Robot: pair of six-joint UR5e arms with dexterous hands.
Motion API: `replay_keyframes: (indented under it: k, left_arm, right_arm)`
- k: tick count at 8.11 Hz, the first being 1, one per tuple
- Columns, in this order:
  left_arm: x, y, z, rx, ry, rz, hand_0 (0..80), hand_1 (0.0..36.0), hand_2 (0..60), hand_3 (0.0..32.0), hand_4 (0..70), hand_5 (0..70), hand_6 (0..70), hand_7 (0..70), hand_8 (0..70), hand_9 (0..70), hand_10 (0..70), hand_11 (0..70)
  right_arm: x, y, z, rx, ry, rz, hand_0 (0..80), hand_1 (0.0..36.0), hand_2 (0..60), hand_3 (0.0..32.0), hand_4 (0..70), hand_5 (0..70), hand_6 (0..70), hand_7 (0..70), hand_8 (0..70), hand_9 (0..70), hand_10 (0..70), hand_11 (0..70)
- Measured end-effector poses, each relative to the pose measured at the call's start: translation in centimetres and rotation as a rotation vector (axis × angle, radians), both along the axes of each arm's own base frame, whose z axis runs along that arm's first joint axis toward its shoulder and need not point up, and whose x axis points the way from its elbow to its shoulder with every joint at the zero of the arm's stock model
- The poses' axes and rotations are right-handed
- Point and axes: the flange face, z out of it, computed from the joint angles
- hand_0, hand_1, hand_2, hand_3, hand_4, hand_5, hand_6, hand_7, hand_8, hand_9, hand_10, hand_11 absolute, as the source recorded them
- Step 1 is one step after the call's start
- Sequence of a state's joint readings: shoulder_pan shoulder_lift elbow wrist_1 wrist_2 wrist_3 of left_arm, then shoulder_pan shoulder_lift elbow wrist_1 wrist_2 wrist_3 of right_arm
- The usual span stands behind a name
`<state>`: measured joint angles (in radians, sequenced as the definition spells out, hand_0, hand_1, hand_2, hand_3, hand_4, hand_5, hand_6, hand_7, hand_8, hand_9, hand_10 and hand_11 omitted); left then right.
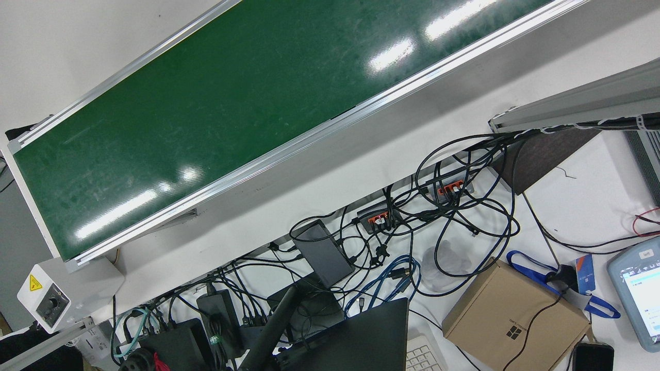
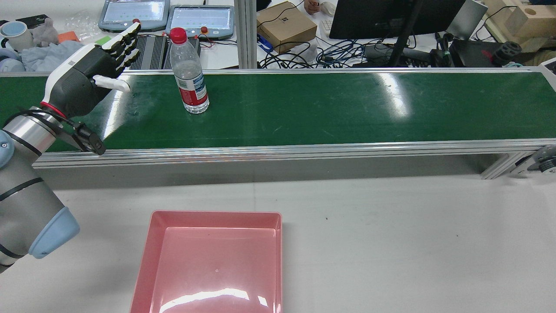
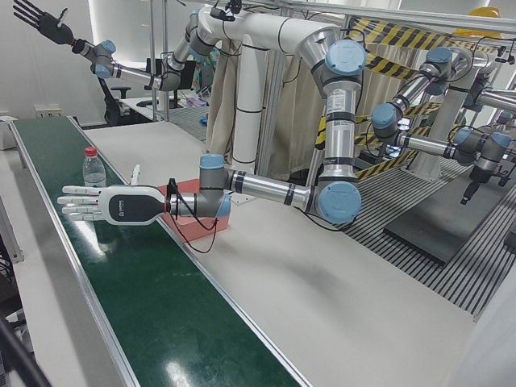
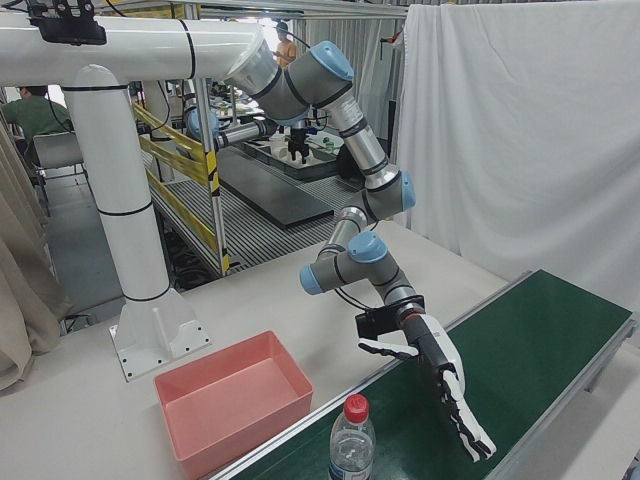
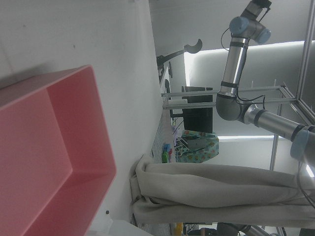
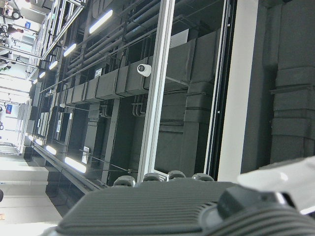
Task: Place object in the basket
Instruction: 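Reach the left hand forward toward the red-labelled water bottle on the belt, then close the left hand fingers around the bottle's middle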
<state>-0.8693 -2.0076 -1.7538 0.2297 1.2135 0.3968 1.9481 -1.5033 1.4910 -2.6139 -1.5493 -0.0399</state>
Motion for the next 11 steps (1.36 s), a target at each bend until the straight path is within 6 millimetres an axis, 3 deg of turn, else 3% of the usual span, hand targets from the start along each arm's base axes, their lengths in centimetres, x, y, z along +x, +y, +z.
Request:
replay_keyframes:
  k: [2,4,7,8,9,10,11]
  left_arm:
    - [1.0,0.4,-0.4,0.007,0.007,0.020,45.6,0.0,0.0,0.0,12.4,2.6,0.0,0.0,1.9,0.5,3.4,5.1]
    - [3.5,1.3,-1.0,0.012,0.012,0.058,45.3,0.0,0.0,0.2,10.9,2.5,0.0,0.0,0.8,0.0,2.8,4.3]
    - [4.4,1.3,-1.6,0.018,0.017,0.070,45.3,0.0,0.0,0.0,11.2,3.1,0.0,0.0,0.8,0.1,3.0,4.6]
    - [4.4,1.2,-1.5,0.016,0.015,0.069,45.3,0.0,0.0,0.0,11.4,6.0,0.0,0.0,1.9,1.6,4.0,6.1]
    - [4.5,0.9,-1.5,0.014,0.014,0.068,47.3,0.3,0.0,0.0,10.6,22.8,3.8,7.5,7.8,10.3,12.1,18.2]
    - [4.6,0.5,-1.7,0.015,0.017,0.064,62.0,21.6,7.8,0.0,13.2,59.3,17.1,42.4,28.8,41.8,41.0,59.8]
    - [4.5,0.1,-2.0,0.003,0.033,0.064,74.4,23.6,32.8,0.0,47.8,70.0,69.3,70.0,63.3,70.0,70.0,70.0]
  right_arm:
    - [0.0,0.0,0.0,0.000,0.000,0.000,0.0,0.0,0.0,0.0,0.0,0.0,0.0,0.0,0.0,0.0,0.0,0.0]
    - [0.0,0.0,0.0,0.000,0.000,0.000,0.0,0.0,0.0,0.0,0.0,0.0,0.0,0.0,0.0,0.0,0.0,0.0]
    - [0.0,0.0,0.0,0.000,0.000,0.000,0.0,0.0,0.0,0.0,0.0,0.0,0.0,0.0,0.0,0.0,0.0,0.0]
    - [0.0,0.0,0.0,0.000,0.000,0.000,0.0,0.0,0.0,0.0,0.0,0.0,0.0,0.0,0.0,0.0,0.0,0.0]
    - [0.0,0.0,0.0,0.000,0.000,0.000,0.0,0.0,0.0,0.0,0.0,0.0,0.0,0.0,0.0,0.0,0.0,0.0]
    - [0.0,0.0,0.0,0.000,0.000,0.000,0.0,0.0,0.0,0.0,0.0,0.0,0.0,0.0,0.0,0.0,0.0,0.0]
    - [0.0,0.0,0.0,0.000,0.000,0.000,0.0,0.0,0.0,0.0,0.0,0.0,0.0,0.0,0.0,0.0,0.0,0.0]
